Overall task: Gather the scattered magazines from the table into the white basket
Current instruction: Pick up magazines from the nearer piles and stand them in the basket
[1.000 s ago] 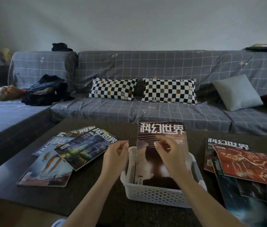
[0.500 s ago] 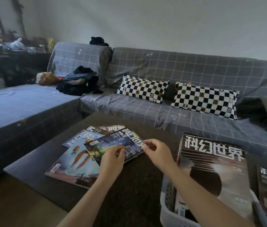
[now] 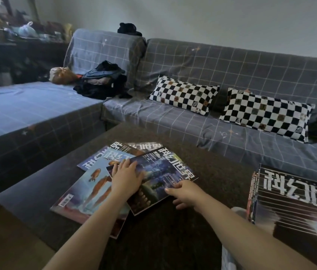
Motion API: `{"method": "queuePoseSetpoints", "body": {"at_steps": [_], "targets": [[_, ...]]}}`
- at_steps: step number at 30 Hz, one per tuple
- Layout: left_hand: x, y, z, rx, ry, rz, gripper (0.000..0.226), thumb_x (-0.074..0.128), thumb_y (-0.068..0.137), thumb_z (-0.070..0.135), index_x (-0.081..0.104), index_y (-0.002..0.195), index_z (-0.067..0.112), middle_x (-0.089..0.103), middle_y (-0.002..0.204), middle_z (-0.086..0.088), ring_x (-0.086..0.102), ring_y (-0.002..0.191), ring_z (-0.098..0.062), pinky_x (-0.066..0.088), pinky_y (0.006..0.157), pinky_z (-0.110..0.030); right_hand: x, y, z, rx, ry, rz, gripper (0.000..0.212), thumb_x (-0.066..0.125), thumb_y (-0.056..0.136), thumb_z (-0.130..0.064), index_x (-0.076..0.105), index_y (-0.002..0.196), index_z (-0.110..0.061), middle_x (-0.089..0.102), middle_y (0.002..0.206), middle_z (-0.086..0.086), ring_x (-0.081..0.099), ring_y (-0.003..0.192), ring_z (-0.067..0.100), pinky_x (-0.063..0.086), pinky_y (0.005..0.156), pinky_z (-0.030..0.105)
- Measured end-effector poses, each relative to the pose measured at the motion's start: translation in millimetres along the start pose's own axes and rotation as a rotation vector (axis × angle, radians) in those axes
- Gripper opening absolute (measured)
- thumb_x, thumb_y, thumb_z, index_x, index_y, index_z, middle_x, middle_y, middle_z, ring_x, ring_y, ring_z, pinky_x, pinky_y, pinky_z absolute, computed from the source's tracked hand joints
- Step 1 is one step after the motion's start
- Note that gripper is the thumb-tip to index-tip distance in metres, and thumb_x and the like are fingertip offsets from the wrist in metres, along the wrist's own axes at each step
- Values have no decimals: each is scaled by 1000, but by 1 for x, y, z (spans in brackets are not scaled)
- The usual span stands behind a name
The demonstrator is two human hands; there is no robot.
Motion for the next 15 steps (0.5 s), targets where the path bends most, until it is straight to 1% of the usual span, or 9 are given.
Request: {"method": "queuePoseSetpoints", "body": {"at_steps": [2,4,6,8,10,11,12,13,15], "targets": [[4,11,-4,-12,81,-35,65,39,94,56,31,148,21,23,159,-6,15,147,-24,7,120,-44,3,2,2,31,106,-24,50,61,90,-23,41,133,-6,53,122,13,60,95,21,55,71,28],[6,17,-5,-24,98,-68,73,41,91,62,29,148,19,25,157,-9,17,145,-29,11,118,-46,5,3,3,60,221,-52,47,60,90,-18,42,132,-6,53,126,16,59,101,25,54,77,32],[5,16,-7,-64,90,-100,81,48,84,69,33,145,18,30,151,-12,23,139,-36,19,114,-48,6,1,5,81,292,-75,46,60,90,-15,42,132,-7,52,129,18,56,113,31,53,82,37],[1,11,-12,-117,106,-129,88,56,74,75,41,137,16,36,143,-15,29,132,-37,29,107,-46,4,-1,9,93,321,-70,45,61,89,-12,44,130,-9,52,128,18,54,116,33,52,85,39],[-5,4,-17,-168,59,-137,81,66,67,72,51,121,13,46,128,-14,43,118,-32,40,92,-40,-1,-3,14,99,323,-32,44,62,87,-9,45,127,-11,53,125,16,54,114,31,52,82,38],[-7,-1,-20,-194,-11,-137,74,72,65,68,53,110,13,52,119,-11,50,104,-27,45,79,-35,-4,-3,16,101,316,2,41,63,86,-7,46,123,-11,54,121,13,55,110,29,52,81,37],[-9,-7,-23,-215,-93,-135,67,77,64,61,50,102,13,55,108,-7,52,90,-21,43,65,-30,-7,-3,17,99,311,42,37,63,85,-5,48,119,-9,56,116,12,57,106,27,52,80,37],[-11,-13,-26,-227,-167,-122,60,80,65,54,48,96,14,58,99,-4,51,77,-16,38,55,-27,-10,-3,18,99,310,84,33,64,84,-3,51,115,-6,59,114,11,58,104,26,52,82,37],[-17,-27,-31,-241,-284,-61,47,82,69,42,50,89,15,60,85,-1,48,65,-10,32,49,-26,-15,-6,19,87,325,149,27,65,82,1,59,108,-1,64,111,14,62,100,26,52,88,39]]}}
Point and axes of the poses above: each hand's wrist, its own y-axis towards the middle knuckle, its own x-axis out of the palm, z = x × y, the point moved 9 cm from there along y, towards the middle knuckle
